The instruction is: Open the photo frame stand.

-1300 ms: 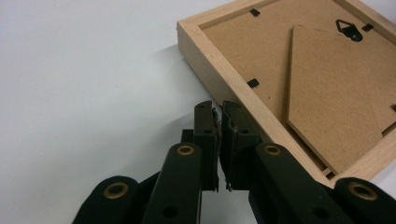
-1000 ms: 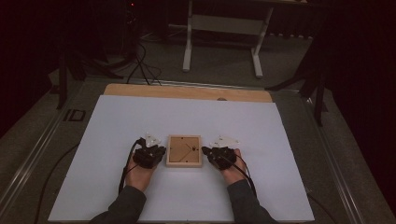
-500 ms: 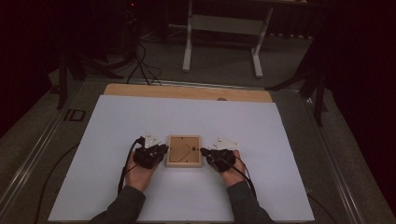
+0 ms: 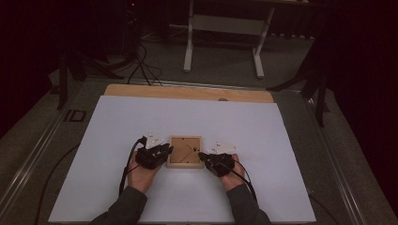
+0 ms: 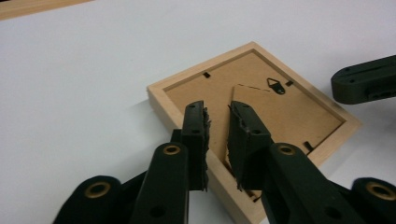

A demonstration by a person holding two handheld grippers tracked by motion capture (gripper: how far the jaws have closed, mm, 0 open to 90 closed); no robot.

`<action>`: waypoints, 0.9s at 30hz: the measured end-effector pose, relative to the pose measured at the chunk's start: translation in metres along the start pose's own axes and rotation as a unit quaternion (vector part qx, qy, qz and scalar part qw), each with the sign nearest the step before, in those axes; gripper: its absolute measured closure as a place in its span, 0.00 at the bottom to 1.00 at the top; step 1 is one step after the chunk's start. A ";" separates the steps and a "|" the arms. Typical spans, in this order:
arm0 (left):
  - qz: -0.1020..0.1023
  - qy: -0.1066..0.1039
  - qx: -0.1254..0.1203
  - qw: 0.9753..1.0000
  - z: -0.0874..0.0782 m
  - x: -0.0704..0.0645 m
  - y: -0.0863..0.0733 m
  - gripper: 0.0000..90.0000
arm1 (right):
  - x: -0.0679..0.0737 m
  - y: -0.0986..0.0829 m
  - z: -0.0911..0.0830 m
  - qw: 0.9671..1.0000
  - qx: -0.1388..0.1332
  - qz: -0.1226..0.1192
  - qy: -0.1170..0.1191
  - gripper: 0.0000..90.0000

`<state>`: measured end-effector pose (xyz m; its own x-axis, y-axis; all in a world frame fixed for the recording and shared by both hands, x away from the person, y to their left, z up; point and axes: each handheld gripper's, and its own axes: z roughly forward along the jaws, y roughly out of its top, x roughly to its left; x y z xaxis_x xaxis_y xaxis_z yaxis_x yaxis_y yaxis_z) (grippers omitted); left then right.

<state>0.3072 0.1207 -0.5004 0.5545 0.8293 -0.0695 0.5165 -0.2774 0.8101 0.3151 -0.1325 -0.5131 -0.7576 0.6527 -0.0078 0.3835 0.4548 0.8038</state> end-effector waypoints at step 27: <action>0.035 -0.038 0.030 0.998 0.019 -0.019 -0.004 0.61 | 0.006 -0.006 0.001 1.000 0.011 -0.003 0.024 1.00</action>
<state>0.3069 0.0968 -0.5133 0.6373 0.7683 -0.0602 0.5120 -0.3638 0.7782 0.3088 -0.1307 -0.5182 -0.7838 0.6208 0.0168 0.3909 0.4720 0.7902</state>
